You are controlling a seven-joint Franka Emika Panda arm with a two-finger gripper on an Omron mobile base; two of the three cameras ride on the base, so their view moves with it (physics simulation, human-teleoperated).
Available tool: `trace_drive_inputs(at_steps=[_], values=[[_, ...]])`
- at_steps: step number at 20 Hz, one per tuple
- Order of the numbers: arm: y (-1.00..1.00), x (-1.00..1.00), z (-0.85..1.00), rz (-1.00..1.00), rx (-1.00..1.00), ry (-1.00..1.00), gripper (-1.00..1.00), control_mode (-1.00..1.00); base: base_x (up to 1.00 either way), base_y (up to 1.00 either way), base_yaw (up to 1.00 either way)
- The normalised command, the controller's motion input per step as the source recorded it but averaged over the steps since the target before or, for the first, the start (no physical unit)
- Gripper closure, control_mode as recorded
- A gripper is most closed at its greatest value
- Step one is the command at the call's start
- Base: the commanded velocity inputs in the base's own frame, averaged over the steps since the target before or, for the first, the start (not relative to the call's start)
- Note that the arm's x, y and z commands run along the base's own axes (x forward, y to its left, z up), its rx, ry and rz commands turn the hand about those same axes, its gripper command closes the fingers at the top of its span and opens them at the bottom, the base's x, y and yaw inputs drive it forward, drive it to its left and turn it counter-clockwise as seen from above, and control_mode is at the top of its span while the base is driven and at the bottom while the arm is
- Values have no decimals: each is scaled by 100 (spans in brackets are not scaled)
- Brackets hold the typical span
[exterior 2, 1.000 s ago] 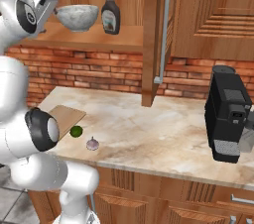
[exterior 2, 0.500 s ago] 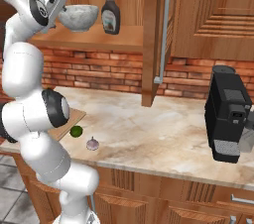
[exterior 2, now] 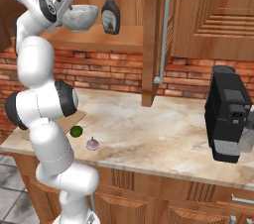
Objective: Open the cabinet. Place the bowl and condiment on the counter. Then place the lime and garlic on the cutting board.
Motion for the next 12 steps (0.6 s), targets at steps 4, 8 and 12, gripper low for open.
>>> trace_drive_inputs(at_steps=[4,8,12], values=[[-11,32,-6,0,0,0,-100,-100,0,0,0],[-4,36,-9,0,0,0,-100,-100,0,0,0],[-1,28,-13,0,0,0,100,-100,0,0,0]])
